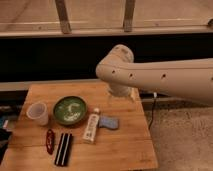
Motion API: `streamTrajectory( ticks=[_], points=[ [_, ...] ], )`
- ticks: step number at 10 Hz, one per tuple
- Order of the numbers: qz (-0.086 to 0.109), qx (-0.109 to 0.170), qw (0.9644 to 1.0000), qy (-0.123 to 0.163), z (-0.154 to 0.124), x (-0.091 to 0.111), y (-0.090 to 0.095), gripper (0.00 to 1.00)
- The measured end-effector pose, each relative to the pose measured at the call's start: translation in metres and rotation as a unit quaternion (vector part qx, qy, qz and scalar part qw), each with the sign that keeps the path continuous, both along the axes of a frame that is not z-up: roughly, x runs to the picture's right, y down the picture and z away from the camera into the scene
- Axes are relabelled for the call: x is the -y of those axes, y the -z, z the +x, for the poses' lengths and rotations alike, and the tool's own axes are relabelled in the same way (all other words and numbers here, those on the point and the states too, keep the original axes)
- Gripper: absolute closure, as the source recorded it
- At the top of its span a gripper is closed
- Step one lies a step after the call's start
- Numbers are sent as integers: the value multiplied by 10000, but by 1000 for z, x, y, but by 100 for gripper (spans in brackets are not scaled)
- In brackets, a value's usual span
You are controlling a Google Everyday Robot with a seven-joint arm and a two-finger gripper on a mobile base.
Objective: Move the arm in a circular motion
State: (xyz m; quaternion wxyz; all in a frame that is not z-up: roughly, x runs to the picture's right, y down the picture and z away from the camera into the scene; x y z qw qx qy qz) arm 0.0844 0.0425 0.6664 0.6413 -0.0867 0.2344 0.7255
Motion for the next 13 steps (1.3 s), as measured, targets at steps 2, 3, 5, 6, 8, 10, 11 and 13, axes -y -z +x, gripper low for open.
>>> streamTrajectory(
  ticks=[2, 3, 5, 6, 8, 10, 11, 13],
  points=[
    [52, -50, 10000, -53, 21, 27, -22, 35],
    [60, -42, 10000, -38, 22, 37, -30, 35],
    [63, 79, 9999, 72, 2, 58, -47, 35],
    [37, 139, 9998, 152, -13, 63, -53, 35],
    [-97, 467, 9978, 462, -70, 69, -67, 35],
    [-241, 738, 9941, 753, -117, 58, -66, 35],
    [-312, 838, 9920, 890, -141, 45, -59, 35],
    [-471, 903, 9895, 1029, -174, 14, -40, 35]
  ],
)
